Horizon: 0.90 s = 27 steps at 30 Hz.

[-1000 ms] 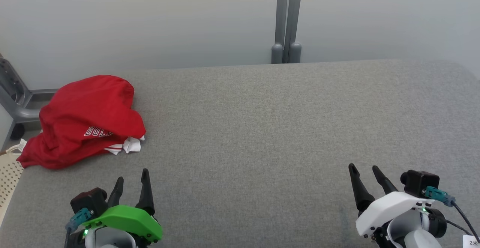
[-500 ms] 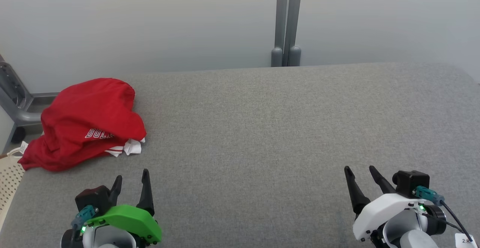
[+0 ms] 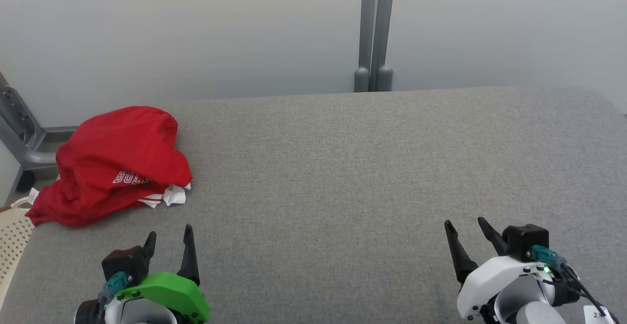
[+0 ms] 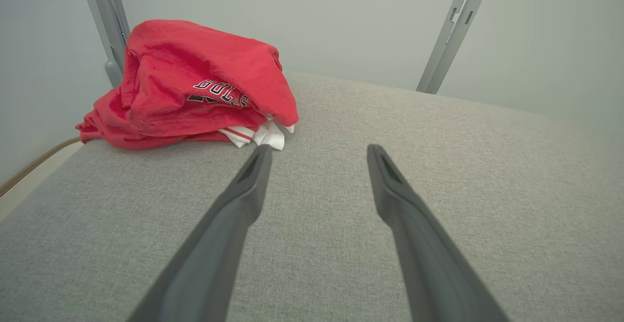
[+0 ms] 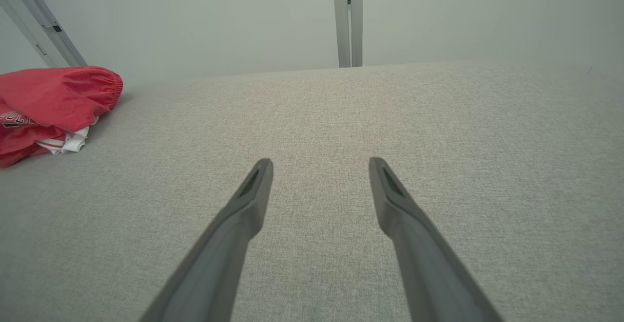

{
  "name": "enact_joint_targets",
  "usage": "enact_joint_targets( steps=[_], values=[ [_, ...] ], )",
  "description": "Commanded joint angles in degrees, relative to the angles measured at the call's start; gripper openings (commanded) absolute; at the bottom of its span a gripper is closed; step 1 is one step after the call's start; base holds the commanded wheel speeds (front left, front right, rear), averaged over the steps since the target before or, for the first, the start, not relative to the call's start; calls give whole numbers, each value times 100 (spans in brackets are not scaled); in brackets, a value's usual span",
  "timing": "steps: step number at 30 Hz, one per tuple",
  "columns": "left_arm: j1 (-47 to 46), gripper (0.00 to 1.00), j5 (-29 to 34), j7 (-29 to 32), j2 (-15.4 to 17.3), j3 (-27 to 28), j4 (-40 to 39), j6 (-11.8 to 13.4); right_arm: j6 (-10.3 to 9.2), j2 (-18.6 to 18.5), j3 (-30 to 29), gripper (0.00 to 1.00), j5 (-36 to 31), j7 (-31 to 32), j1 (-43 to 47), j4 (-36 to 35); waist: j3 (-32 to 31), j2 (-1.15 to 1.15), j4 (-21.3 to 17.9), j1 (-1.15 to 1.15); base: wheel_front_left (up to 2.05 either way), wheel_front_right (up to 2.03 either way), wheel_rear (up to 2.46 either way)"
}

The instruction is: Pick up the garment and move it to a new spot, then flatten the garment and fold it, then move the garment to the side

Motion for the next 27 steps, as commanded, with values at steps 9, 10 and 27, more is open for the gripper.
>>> enact_joint_targets(
  steps=[9, 10, 27],
  values=[
    [91, 100, 174, -97, 100, -51, 40, 104, 2, -31, 47, 100, -272, -72, -4, 67, -43, 0, 7, 0, 0, 0, 0],
    [92, 100, 157, -97, 98, -46, 43, 110, 2, -31, 49, 100, -264, -71, -3, 68, -43, 0, 7, 0, 0, 0, 0],
    [23, 100, 64, -117, 137, -58, 75, 97, 1, -28, -7, 100, -157, -142, 37, 45, 17, 0, 244, 0, 0, 0, 0]
  ],
)
